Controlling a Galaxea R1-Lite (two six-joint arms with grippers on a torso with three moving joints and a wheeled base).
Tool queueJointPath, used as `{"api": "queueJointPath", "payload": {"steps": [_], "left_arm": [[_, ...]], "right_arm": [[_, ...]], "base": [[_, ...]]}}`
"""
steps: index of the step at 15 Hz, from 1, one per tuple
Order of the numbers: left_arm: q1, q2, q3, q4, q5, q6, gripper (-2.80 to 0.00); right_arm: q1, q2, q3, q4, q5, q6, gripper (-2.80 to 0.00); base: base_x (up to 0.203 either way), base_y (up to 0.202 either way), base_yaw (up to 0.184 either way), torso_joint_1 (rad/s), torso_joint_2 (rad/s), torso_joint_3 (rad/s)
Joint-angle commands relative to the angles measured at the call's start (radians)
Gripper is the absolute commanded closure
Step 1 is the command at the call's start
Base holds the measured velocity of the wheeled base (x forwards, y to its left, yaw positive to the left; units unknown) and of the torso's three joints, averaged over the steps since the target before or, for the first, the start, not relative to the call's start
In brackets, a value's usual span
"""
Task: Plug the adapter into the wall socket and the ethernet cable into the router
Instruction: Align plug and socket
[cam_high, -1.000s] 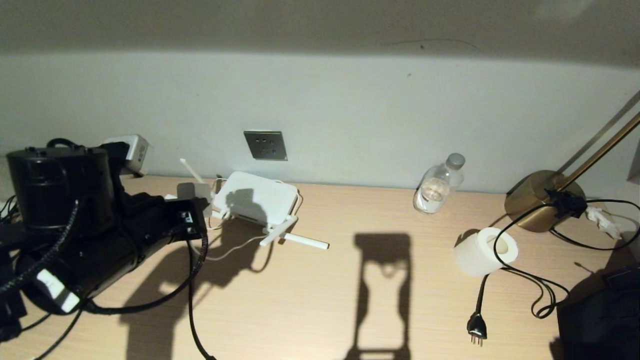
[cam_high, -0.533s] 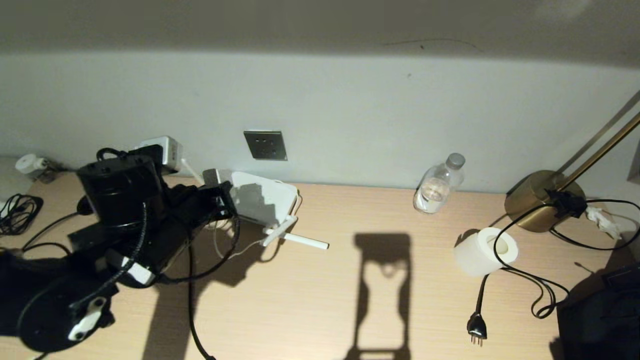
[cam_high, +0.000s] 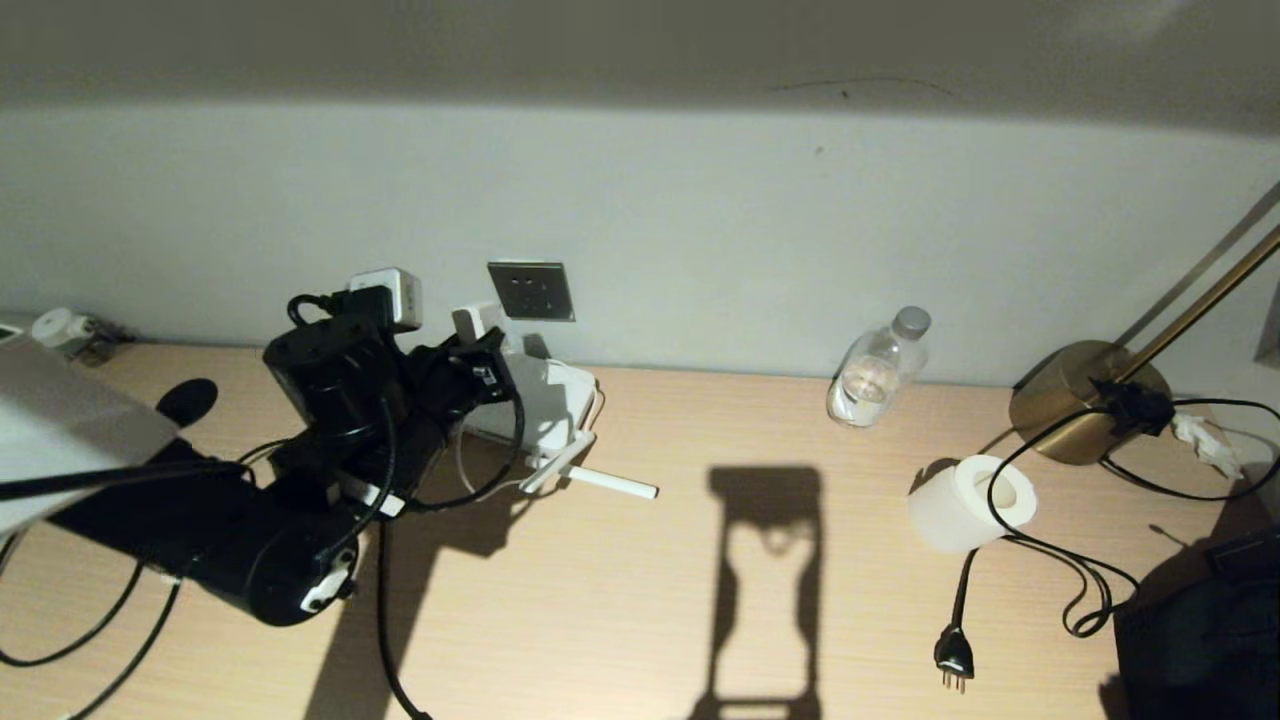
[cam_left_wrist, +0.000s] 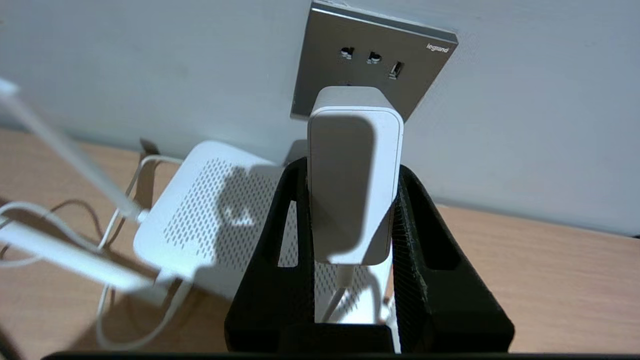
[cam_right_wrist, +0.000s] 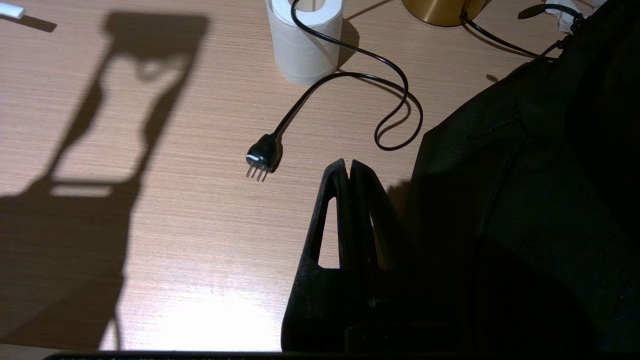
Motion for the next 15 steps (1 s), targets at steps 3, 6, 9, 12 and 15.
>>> {"api": "queueJointPath", "payload": {"steps": [3,6,9,12,15], "left_arm": [[0.012,0.131,-0.034,-0.153,-0.013,0.053,0.0],[0.029,0.21,-0.046,-0.232,-0.025,0.079,0.0],[0.03,0.221,-0.065,-0.236,-0.042,0.087,0.0],[0.032,0.243,-0.109,-0.236,-0.042,0.092,0.0],[0.031,0.272,-0.177,-0.236,-0.051,0.117,0.0]], "right_arm": [[0.0,0.0,0.0,0.001,0.0,-0.001,0.0],[0.0,0.001,0.0,0.001,0.001,-0.001,0.0],[0.0,0.0,0.0,0.001,-0.001,-0.001,0.0],[-0.001,0.0,0.0,0.001,0.001,-0.001,0.0],[0.0,0.001,0.0,0.001,0.0,-0.001,0.0]], "base": [[0.0,0.0,0.0,0.0,0.0,0.0],[0.0,0.0,0.0,0.0,0.0,0.0],[0.0,0.0,0.0,0.0,0.0,0.0],[0.0,0.0,0.0,0.0,0.0,0.0],[0.0,0.0,0.0,0.0,0.0,0.0]]}}
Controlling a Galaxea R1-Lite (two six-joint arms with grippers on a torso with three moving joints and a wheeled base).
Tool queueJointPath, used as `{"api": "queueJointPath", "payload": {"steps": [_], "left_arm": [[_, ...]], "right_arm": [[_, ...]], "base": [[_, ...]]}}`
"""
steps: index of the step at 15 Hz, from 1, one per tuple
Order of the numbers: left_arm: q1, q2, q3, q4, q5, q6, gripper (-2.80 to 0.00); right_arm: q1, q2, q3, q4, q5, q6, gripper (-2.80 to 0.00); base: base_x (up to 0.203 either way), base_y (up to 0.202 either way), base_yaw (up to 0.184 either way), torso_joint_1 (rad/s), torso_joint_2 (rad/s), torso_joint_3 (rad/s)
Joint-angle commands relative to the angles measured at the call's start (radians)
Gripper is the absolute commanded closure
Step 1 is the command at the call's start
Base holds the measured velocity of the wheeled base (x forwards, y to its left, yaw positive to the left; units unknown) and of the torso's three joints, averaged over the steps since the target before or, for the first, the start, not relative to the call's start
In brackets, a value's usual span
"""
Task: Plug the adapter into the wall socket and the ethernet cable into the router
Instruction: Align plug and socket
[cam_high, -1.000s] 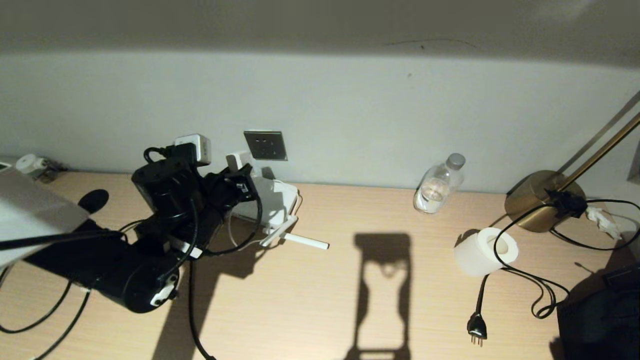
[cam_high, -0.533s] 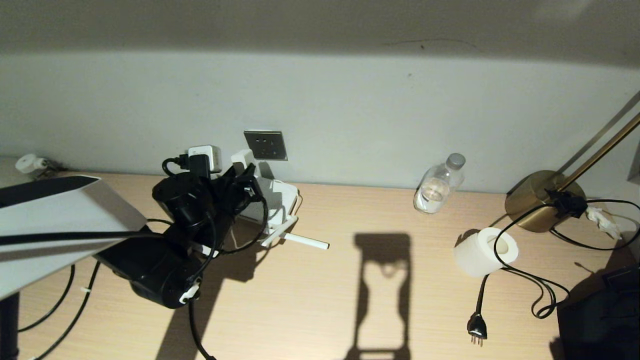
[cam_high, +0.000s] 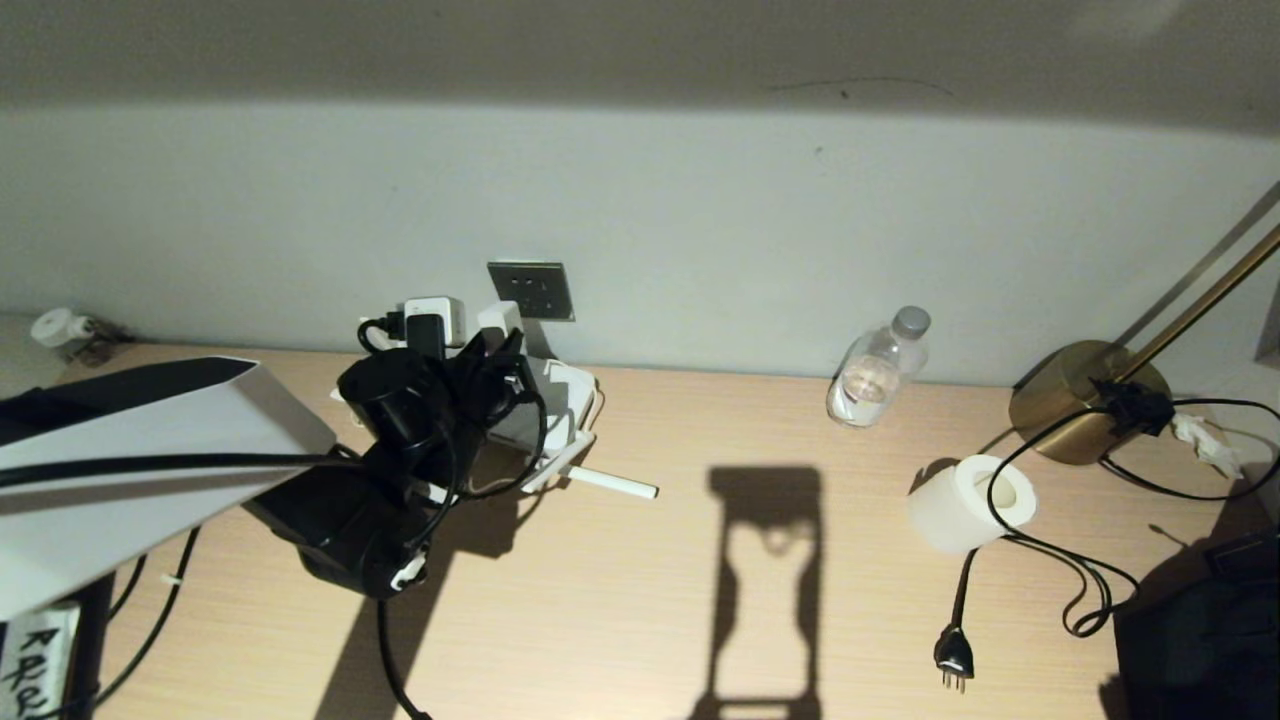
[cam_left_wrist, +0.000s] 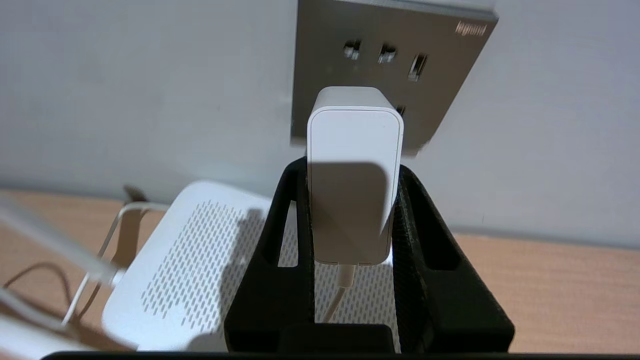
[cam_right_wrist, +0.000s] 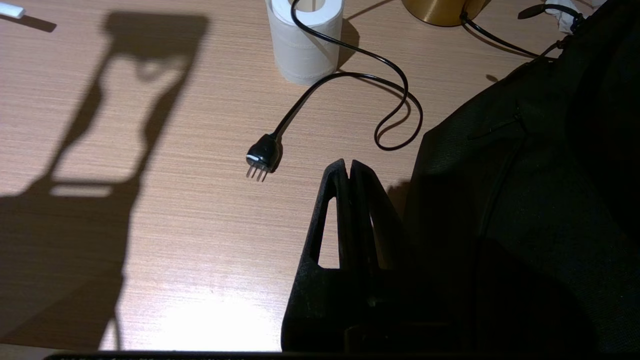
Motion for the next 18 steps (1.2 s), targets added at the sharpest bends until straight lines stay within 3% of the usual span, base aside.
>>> {"api": "queueJointPath", "payload": {"steps": [1,8,18], "left_arm": [[0.0,0.022,-0.05,-0.009,-0.008,0.017,0.0],[-0.018,-0.049,0.001,-0.009,-0.006,0.033,0.0],[-0.012,-0.315,0.418,-0.009,0.001,0.022,0.0]], "right_arm": [[0.0,0.001,0.0,0.001,0.001,-0.001,0.0],[0.0,0.0,0.0,0.001,0.0,-0.001,0.0],[-0.001,0.0,0.0,0.001,0.001,-0.001,0.0]], "base": [[0.0,0.0,0.0,0.0,0.0,0.0],[0.0,0.0,0.0,0.0,0.0,0.0],[0.0,0.0,0.0,0.0,0.0,0.0]]}}
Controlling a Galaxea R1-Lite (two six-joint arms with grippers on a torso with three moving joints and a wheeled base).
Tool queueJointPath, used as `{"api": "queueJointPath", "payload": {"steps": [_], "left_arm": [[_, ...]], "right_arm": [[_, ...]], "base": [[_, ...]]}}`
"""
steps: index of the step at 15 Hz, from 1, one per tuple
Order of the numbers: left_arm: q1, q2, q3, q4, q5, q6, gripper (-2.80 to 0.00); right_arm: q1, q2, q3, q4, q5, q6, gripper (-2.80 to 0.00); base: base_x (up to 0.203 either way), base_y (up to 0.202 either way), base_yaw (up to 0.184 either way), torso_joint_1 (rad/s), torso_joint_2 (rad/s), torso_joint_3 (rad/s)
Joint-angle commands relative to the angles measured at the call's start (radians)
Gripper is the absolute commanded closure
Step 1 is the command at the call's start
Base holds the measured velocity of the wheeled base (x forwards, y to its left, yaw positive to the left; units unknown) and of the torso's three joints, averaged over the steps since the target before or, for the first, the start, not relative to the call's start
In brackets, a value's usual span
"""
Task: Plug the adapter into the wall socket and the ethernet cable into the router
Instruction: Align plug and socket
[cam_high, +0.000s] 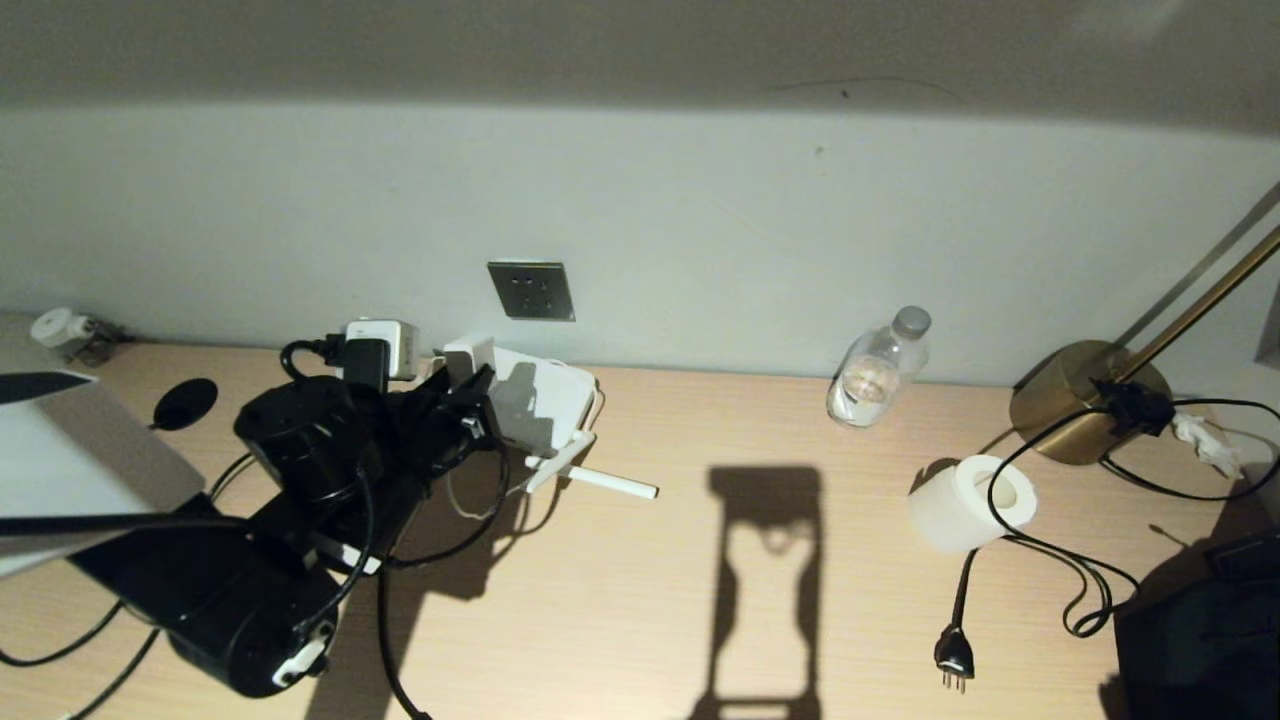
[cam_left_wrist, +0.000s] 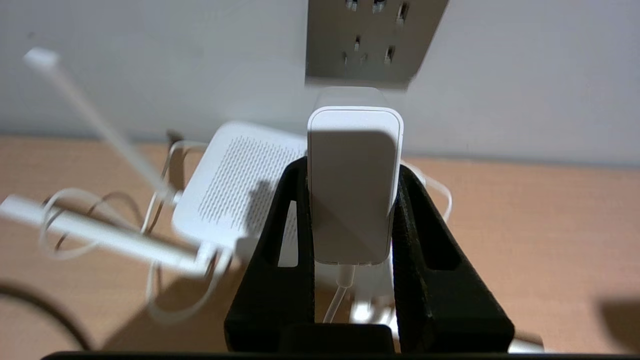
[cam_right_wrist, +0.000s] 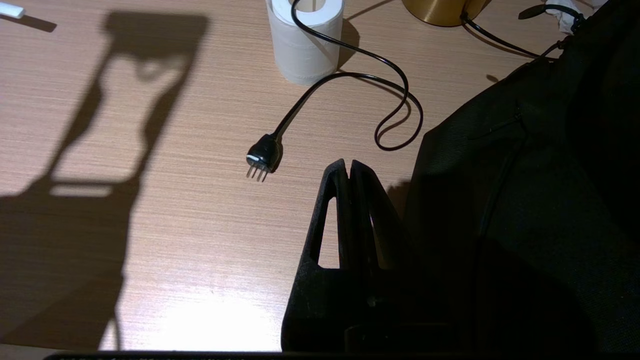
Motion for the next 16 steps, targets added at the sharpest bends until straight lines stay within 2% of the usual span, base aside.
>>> {"api": "queueJointPath", "payload": {"steps": [1,5,12,16], "left_arm": [[0.004,-0.107,0.076,-0.008,-0.002,-0.019,0.0],[0.017,-0.127,0.094,-0.008,0.003,0.002,0.0],[0.016,-0.141,0.177,-0.008,0.003,-0.001,0.0],[0.016,-0.141,0.179,-0.008,0.003,0.001,0.0]], "right_arm": [[0.0,0.0,0.0,0.001,0.001,0.0,0.0],[-0.001,0.0,0.0,0.001,0.0,0.0,0.0],[0.0,0.0,0.0,0.001,0.001,0.0,0.0],[0.0,0.001,0.0,0.001,0.0,0.0,0.0]], "base": [[0.0,0.0,0.0,0.0,0.0,0.0],[0.0,0.0,0.0,0.0,0.0,0.0],[0.0,0.0,0.0,0.0,0.0,0.0],[0.0,0.0,0.0,0.002,0.0,0.04]]}}
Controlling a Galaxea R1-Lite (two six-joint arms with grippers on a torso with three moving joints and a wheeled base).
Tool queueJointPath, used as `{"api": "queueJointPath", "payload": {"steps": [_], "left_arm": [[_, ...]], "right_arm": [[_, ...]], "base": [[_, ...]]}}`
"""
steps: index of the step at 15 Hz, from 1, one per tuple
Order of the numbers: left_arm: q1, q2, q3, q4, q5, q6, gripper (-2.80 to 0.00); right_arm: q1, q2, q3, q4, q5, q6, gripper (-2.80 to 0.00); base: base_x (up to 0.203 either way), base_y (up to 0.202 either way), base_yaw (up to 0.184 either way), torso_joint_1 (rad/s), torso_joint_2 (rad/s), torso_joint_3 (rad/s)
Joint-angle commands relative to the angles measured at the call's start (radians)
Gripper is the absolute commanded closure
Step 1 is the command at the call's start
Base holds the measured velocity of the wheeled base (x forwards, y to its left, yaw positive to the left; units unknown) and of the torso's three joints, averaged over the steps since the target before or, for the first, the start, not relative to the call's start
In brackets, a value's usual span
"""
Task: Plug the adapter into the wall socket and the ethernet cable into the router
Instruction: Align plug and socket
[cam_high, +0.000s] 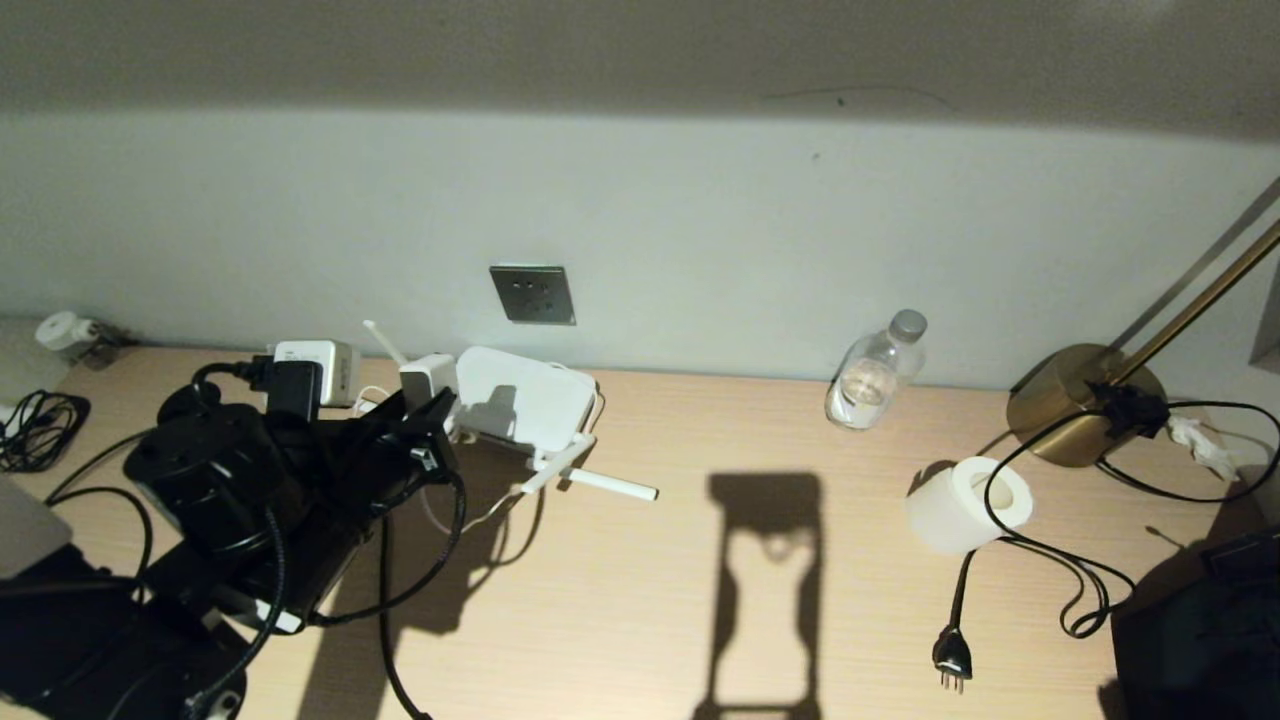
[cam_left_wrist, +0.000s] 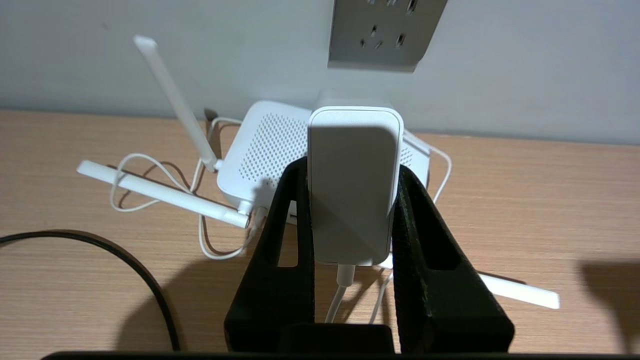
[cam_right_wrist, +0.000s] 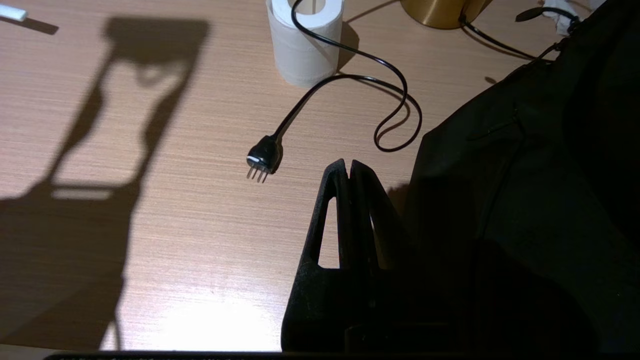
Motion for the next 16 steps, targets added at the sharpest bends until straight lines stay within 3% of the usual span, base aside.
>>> {"api": "queueJointPath", "payload": {"steps": [1,16], "left_arm": [[0.0,0.0,0.002,-0.009,0.002,0.001,0.0],[-0.001,0.014,0.02,-0.009,0.002,-0.002,0.0]], "right_arm": [[0.0,0.0,0.0,0.001,0.0,-0.001,0.0],[0.0,0.0,0.0,0.001,0.001,-0.001,0.0]], "base": [[0.0,0.0,0.0,0.007,0.0,0.139],[0.0,0.0,0.0,0.002,0.0,0.198]]}}
